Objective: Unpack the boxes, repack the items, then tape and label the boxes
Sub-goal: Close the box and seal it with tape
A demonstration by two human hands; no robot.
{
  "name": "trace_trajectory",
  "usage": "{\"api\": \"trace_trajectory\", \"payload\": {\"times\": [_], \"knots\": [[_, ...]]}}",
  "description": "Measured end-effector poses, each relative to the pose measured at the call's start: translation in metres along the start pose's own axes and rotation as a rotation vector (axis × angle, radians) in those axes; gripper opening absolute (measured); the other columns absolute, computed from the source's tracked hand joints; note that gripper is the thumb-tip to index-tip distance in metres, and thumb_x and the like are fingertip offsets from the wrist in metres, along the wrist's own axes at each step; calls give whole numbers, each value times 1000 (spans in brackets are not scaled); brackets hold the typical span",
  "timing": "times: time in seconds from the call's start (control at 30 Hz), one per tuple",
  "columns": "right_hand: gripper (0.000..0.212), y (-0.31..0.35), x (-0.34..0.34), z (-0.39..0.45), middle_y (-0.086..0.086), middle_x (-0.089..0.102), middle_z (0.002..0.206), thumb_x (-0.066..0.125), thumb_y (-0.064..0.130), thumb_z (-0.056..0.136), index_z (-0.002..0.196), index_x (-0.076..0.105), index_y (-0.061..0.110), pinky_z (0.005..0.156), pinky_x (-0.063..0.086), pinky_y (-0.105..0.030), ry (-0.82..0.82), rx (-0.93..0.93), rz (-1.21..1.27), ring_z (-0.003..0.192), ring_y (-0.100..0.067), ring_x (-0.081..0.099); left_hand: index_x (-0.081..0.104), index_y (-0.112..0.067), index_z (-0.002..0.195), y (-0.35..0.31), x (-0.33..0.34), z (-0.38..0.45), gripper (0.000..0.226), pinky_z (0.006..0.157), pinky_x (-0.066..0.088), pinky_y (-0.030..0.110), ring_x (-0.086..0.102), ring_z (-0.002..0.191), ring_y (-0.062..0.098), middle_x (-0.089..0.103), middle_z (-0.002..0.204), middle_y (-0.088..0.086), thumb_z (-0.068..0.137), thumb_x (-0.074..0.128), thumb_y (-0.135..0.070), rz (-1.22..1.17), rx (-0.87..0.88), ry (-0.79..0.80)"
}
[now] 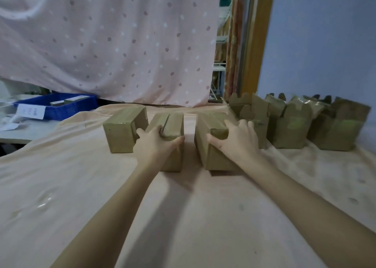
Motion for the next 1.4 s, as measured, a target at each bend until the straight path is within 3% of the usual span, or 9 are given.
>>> {"api": "trace_trajectory", "payload": {"times": [0.23,0.43,0.8,0.9,0.97,1.07,1.2,1.3,1.4], "knots": [[84,-63,-55,-72,-14,47,121,45,76,78,143,40,24,90,36,-37,-95,83,-105,112,-29,37,57,-28,123,-56,-7,-90,72,75,40,31,57,98,32,34,101,1,68,62,-74,-34,81,10],[82,-104,-71,-117,-15,49,116,43,78,77,136,47,21,90,37,-37,-84,128,-225,110,-31,40,58,-27,121,-92,1,-141,77,73,39,32,57,96,32,43,109,6,65,57,-80,-36,96,32],[80,-128,-71,-138,-18,40,135,50,73,78,136,42,20,93,37,-41,71,226,-198,124,-34,36,54,-26,121,-112,10,-182,79,67,30,31,51,99,32,43,109,10,66,54,-82,66,73,24],[79,-106,-80,-133,-22,27,149,51,68,80,140,38,18,107,27,-47,92,137,-280,139,-37,22,54,-25,120,-115,16,-188,78,65,30,32,52,97,31,43,109,10,68,50,-84,158,117,73],[71,-77,-85,-128,-18,19,155,48,57,88,146,30,20,114,18,-46,96,13,-180,145,-34,11,59,-29,113,-110,13,-178,69,69,33,32,53,98,31,47,108,8,74,38,-83,143,142,122],[56,-35,-79,-122,-12,32,148,43,47,94,144,35,22,108,32,-45,179,-76,52,138,-30,28,58,-38,117,-93,0,-150,56,74,36,36,52,107,31,52,116,5,88,20,-67,84,189,212],[67,-2,-48,-114,-17,41,139,33,64,92,138,40,16,96,38,-43,275,-87,-107,125,-37,42,50,-23,131,-45,-37,-96,39,82,38,36,50,109,35,43,120,13,97,41,-40,149,166,71],[81,12,-33,-109,-19,37,143,28,73,86,144,32,17,99,39,-45,264,-42,-207,126,-41,40,42,-8,128,4,-44,-49,48,89,40,41,44,114,37,40,125,19,93,50,-39,265,114,56],[79,24,-23,-105,-20,38,141,31,71,85,142,33,17,98,39,-46,235,-8,-224,125,-42,38,39,-2,127,56,-51,2,56,90,39,43,42,117,39,37,129,24,89,57,-38,296,32,17]]}}
Point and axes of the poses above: each hand's wrist, its own z-axis towards the middle knuckle, its own x-axis out of the palm, y = z × x, the point moved 9 cm from there along z, towards the middle knuckle
